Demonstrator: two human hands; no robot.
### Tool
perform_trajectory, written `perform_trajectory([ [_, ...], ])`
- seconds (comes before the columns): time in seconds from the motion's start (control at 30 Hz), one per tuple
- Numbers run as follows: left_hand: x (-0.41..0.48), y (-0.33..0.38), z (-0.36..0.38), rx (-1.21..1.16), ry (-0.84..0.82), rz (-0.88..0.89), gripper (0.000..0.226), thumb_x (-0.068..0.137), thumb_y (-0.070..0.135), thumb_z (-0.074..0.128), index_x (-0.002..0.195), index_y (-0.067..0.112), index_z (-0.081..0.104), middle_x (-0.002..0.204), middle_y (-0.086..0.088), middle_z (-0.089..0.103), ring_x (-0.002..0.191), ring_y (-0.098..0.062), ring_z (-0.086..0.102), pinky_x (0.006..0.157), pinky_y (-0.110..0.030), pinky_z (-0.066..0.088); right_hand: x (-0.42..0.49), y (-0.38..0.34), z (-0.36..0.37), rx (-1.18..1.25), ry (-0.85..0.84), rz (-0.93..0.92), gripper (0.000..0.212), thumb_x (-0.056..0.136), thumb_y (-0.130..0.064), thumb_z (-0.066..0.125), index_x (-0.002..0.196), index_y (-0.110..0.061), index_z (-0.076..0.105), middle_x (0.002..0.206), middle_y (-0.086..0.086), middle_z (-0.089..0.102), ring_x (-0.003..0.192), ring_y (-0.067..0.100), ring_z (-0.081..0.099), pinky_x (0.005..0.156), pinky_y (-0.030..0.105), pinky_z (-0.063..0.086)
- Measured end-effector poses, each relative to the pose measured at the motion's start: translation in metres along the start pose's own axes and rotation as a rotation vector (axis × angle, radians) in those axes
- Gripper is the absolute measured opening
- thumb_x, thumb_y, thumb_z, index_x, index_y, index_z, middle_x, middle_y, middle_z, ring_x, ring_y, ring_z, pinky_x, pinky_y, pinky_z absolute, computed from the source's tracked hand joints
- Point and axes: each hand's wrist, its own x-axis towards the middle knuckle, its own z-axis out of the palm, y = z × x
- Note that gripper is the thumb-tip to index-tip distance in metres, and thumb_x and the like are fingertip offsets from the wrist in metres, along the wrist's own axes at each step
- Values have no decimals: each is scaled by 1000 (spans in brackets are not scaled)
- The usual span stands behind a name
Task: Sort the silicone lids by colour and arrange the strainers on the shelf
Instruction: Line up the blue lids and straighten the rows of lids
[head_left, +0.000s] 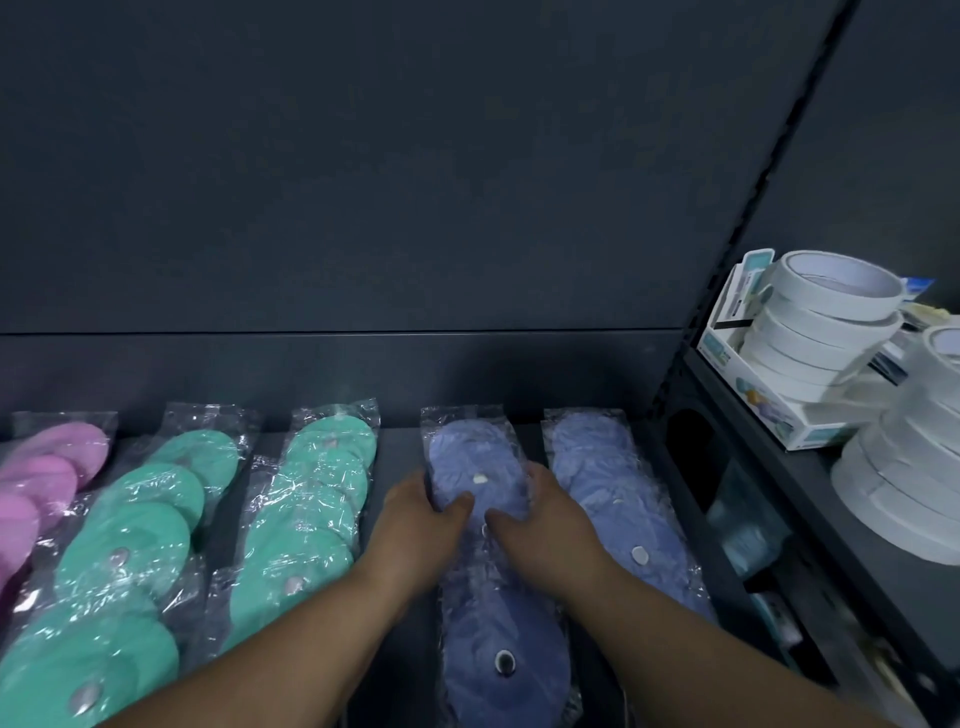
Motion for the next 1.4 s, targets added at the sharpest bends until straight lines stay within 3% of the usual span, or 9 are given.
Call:
perform_trajectory([
  [0.13, 16, 6, 0, -99, -32, -35, 26, 92, 18, 54, 118, 17, 56, 110, -1, 65, 93, -15, 62, 76, -24, 46, 8, 0, 2, -145, -77, -1, 59, 92, -31, 54, 144, -18, 30, 142, 0, 37, 130, 16, 39, 104, 22, 31],
  [0.33, 33, 5, 5, -66, -159, -90, 64, 96, 23, 50, 151, 17, 19, 152, -1, 34, 136, -19, 38, 113, -33, 32, 6, 5, 6, -211, -89, -7, 53, 95, -31, 50, 143, -17, 33, 147, 3, 32, 131, 17, 36, 106, 23, 27],
  [0.5, 29, 7, 4, -100, -129, -68, 54, 94, 20, 52, 146, 21, 34, 141, 0, 49, 123, -18, 51, 107, -36, 41, 7, 7, 4, -182, -78, -14, 52, 95, -30, 49, 143, -16, 34, 145, 2, 34, 131, 17, 37, 104, 20, 27],
  [0.6, 11, 4, 1, -116, -60, -42, 34, 94, 16, 50, 126, 27, 51, 116, 2, 65, 100, -18, 63, 94, -38, 50, 4, 5, -1, -157, -79, -16, 55, 96, -29, 47, 146, -17, 29, 150, 2, 29, 135, 15, 32, 105, 18, 24],
  [0.73, -29, -1, 1, -168, -37, -48, 33, 95, 13, 49, 90, 46, 46, 94, 23, 60, 88, -1, 60, 85, -27, 47, -13, 5, -11, -109, -82, -4, 58, 98, -29, 44, 150, -20, 20, 153, -1, 26, 138, 16, 30, 109, 21, 24],
  [0.87, -69, -9, 7, -165, -5, -73, 34, 91, 16, 57, 99, 46, 42, 93, 24, 61, 84, 0, 61, 78, -24, 49, -47, 14, -16, -74, -102, -16, 66, 92, -30, 52, 150, -25, 20, 150, -4, 33, 134, 14, 37, 112, 28, 31],
  [1.0, -100, -19, 16, -110, -34, -60, 55, 81, 17, 69, 129, 29, 45, 114, 13, 65, 94, 2, 64, 83, -15, 49, -85, 29, -19, -135, -169, -44, 78, 86, -31, 64, 149, -21, 19, 149, -5, 31, 137, 10, 32, 110, 17, 23],
  [1.17, -117, -14, 23, -116, -4, -6, 63, 82, -2, 66, 123, 34, 34, 100, 30, 52, 75, 32, 49, 65, 8, 33, -94, 38, -11, -231, -189, -144, 62, 84, -22, 59, 140, -15, 33, 141, -2, 39, 132, 12, 37, 107, 17, 27],
  [1.4, -122, -20, 24, -124, 19, 24, 74, 83, 0, 67, 131, 40, 27, 107, 30, 56, 83, 27, 54, 71, 3, 39, -97, 43, -17, -241, -221, -261, 51, 84, -20, 59, 133, -19, 43, 133, -2, 46, 122, 13, 44, 97, 16, 31],
])
